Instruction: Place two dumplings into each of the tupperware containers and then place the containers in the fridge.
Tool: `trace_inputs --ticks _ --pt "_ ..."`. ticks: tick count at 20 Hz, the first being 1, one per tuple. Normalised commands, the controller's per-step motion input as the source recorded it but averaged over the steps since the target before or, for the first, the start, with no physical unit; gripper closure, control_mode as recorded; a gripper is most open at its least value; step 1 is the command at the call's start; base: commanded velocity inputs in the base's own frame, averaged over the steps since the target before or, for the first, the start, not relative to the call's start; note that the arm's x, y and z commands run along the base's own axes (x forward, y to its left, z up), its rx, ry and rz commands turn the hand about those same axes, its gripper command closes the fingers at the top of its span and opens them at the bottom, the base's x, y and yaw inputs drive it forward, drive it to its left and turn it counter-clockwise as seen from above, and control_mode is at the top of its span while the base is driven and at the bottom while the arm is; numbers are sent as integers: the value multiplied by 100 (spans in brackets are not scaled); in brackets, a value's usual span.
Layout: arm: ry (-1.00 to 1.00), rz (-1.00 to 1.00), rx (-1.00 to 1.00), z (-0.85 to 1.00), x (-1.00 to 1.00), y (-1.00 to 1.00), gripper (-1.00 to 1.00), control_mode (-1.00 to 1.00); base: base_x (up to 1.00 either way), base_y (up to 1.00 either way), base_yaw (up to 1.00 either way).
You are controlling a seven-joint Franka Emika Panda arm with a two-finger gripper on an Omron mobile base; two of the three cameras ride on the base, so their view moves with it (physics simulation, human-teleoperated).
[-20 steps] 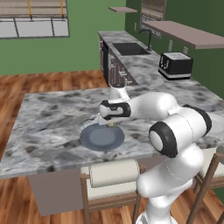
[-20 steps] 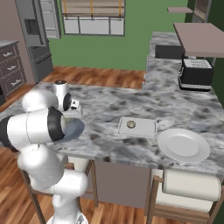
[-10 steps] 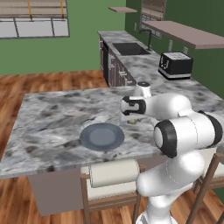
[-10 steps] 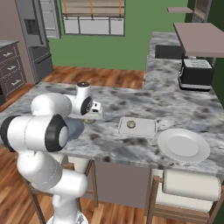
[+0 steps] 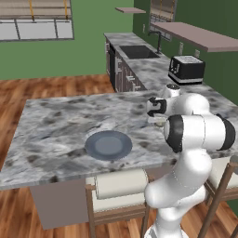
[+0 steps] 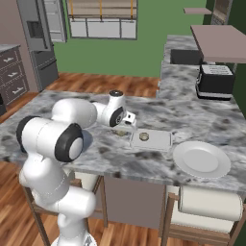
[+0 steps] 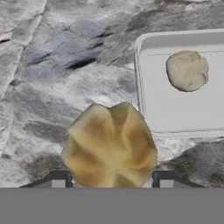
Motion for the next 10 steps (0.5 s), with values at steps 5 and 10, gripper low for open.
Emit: trace_inputs --ticks 5,10 --pt "2 -12 0 0 12 -100 100 -100 0 0 0" --pt "1 -8 1 0 25 -89 100 -100 0 0 0"
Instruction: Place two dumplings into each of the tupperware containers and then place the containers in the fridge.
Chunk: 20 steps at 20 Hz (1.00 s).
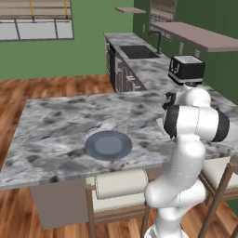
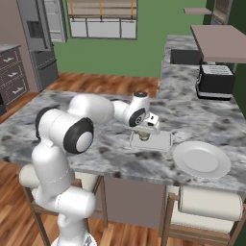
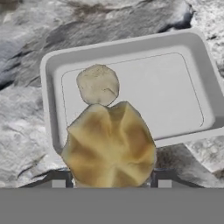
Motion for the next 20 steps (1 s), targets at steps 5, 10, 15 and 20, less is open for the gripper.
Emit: trace_inputs --ticks 5,10,15,20 --pt "0 0 1 -17 52 -57 100 -100 0 0 0" --pt "0 0 1 -25 49 -49 100 -100 0 0 0" --pt "0 0 0 -49 24 -7 100 -100 0 0 0" --pt "0 0 0 -41 17 -1 100 -100 0 0 0"
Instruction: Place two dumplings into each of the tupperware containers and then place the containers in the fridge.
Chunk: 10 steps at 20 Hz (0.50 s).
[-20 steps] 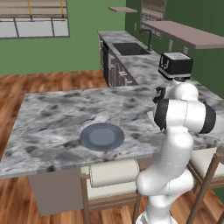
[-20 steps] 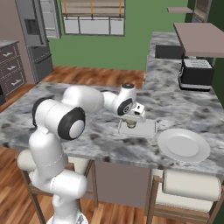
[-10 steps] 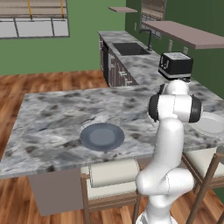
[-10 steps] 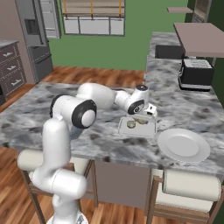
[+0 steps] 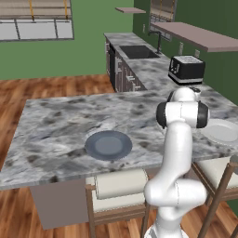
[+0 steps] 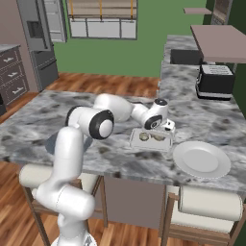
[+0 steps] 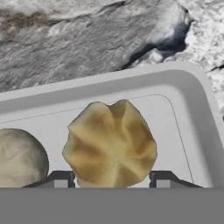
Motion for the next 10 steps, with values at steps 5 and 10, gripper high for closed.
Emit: trace_inputs --ticks 5,10 --pt "1 0 0 -19 10 0 -100 -100 0 0 0" --pt "0 0 0 6 -12 7 -100 -100 0 0 0"
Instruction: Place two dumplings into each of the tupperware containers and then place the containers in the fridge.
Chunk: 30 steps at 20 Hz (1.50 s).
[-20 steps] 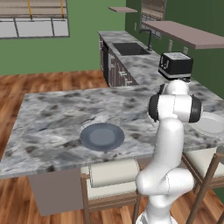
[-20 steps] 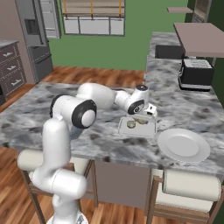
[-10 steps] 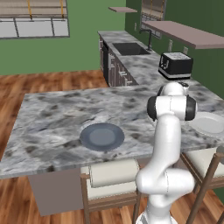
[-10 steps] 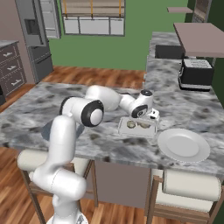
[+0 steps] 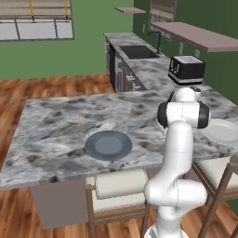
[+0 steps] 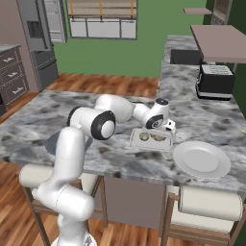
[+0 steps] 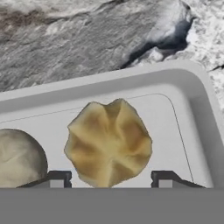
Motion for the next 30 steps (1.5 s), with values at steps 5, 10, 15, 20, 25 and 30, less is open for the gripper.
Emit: trace_inputs --ticks 5,10,15,20,25,30 --pt "1 0 0 3 -10 18 -100 -100 0 0 0" --pt "-1 0 0 41 -56 30 -100 -100 0 0 0" --pt "0 0 -2 22 -54 55 -100 -100 0 0 0" --pt "0 0 -8 0 -3 100 -100 -100 0 0 0" --pt "0 0 -5 -2 27 84 -100 -100 0 0 0" --pt "0 0 0 0 51 17 -100 -100 0 0 0"
